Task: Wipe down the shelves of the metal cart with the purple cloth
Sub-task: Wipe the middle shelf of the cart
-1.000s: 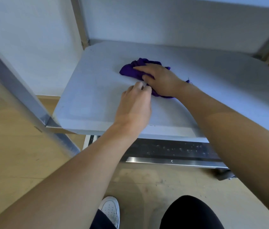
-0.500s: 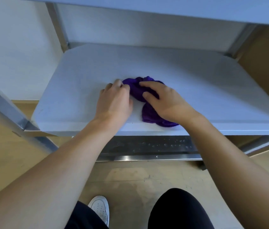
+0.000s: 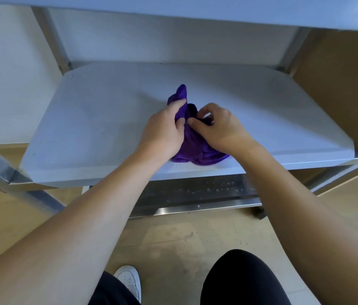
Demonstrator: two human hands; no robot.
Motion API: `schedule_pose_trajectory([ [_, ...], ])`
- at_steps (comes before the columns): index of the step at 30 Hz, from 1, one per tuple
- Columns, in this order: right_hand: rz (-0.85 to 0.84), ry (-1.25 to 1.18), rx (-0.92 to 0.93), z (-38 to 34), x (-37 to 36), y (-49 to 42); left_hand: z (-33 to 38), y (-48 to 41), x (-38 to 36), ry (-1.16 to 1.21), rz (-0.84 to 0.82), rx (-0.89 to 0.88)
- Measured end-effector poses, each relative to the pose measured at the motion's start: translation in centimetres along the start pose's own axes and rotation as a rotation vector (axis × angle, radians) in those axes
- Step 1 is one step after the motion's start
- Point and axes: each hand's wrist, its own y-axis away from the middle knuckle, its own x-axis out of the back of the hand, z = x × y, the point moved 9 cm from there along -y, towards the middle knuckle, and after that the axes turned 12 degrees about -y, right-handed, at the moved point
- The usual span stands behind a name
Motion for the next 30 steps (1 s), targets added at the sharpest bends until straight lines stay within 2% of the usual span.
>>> schedule_pose_trajectory([
  [4, -0.021, -0.097, 0.034, -1.0, -0.8, -0.2, -1.6, -0.4, 0.6, 0.359, 0.045, 0.112],
  [9, -0.085, -0.259, -0.225, 0.9, -0.7, -0.6, -3.1, -0.6, 1.0, 0.600, 0.090, 0.218],
  [11, -0.125, -0.331, -0.218, 0.7, -0.8, -0.7, -2.9, -0.7, 1.9, 0.590, 0.116, 0.169],
  [14, -0.126, -0.578, -0.176, 0.4, -1.0, -0.9, -2.2, -0.6, 2.7, 0.496, 0.132, 0.089],
  [18, -0.047, -0.741, -0.106, 0.3, -0.2, -1.4, -1.9, -0.6, 3.5, 0.278, 0.187, 0.019],
  [20, 0.007, -0.756, -0.123, 0.7, 0.4, -1.6, -2.5, -0.6, 4.3, 0.268, 0.228, 0.037],
  [25, 0.093, -0.605, -0.109, 0.2, 0.9, -2.0, -3.0, -0.7, 5.0, 0.278, 0.252, 0.055],
  [28, 0.000, -0.602, -0.066, 0.2, 0.0, -1.8, -3.7, -0.4, 5.1, 0.338, 0.222, 0.102],
  [30, -0.120, -0.518, 0.016, -0.3, -0.7, -1.3, -3.8, -0.6, 4.3, 0.441, 0.094, 0.078],
])
